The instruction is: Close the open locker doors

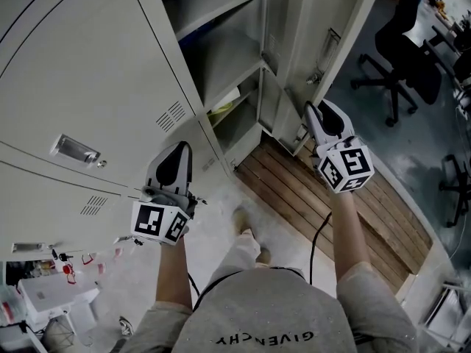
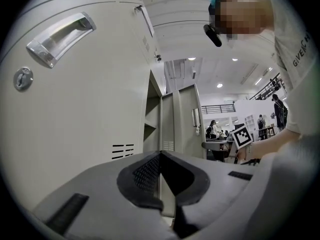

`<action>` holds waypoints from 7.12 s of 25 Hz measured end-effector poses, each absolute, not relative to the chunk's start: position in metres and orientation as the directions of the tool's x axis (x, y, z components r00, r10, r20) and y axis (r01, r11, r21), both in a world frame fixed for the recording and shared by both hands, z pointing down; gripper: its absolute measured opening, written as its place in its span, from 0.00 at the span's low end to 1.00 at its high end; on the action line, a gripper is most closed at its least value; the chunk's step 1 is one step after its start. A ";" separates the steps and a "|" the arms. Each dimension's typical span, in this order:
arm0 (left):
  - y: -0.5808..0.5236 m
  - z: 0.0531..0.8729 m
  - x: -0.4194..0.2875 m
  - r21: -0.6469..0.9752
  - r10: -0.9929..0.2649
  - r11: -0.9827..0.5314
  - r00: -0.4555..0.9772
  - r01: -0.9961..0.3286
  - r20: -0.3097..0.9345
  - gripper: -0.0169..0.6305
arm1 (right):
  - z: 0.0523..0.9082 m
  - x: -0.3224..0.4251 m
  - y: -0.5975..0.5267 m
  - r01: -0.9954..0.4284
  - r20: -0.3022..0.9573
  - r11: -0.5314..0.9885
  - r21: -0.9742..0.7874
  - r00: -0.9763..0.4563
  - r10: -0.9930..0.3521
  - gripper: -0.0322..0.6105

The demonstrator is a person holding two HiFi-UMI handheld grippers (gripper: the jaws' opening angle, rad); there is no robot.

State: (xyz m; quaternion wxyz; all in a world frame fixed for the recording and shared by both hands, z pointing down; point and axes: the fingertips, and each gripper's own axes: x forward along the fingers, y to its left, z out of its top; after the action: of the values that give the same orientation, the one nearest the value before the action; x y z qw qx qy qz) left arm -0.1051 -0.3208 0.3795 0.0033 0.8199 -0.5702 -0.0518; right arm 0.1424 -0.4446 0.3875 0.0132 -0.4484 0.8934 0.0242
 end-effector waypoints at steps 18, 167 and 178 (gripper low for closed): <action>-0.303 0.384 -0.140 0.088 -0.956 -0.289 0.282 -0.953 -0.082 0.02 | 0.388 0.062 -0.423 -0.724 -0.064 0.689 0.030 -0.689 -0.722 0.25; -0.439 0.542 -0.020 0.219 -0.818 -0.520 0.555 -0.826 0.153 0.02 | 0.604 0.221 -0.510 -0.877 0.249 0.474 -0.074 -0.477 -0.843 0.31; -0.425 0.538 -0.030 0.224 -0.833 -0.499 0.534 -0.837 0.141 0.02 | 0.607 0.206 -0.498 -0.866 0.265 0.494 -0.072 -0.494 -0.828 0.22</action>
State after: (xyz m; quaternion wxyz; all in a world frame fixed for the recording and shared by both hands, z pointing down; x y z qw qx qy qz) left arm -0.0298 -0.4246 0.5385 0.1333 0.8657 -0.4824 0.0072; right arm 0.2055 -0.4977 0.6073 -0.0980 -0.4932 0.8587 -0.0983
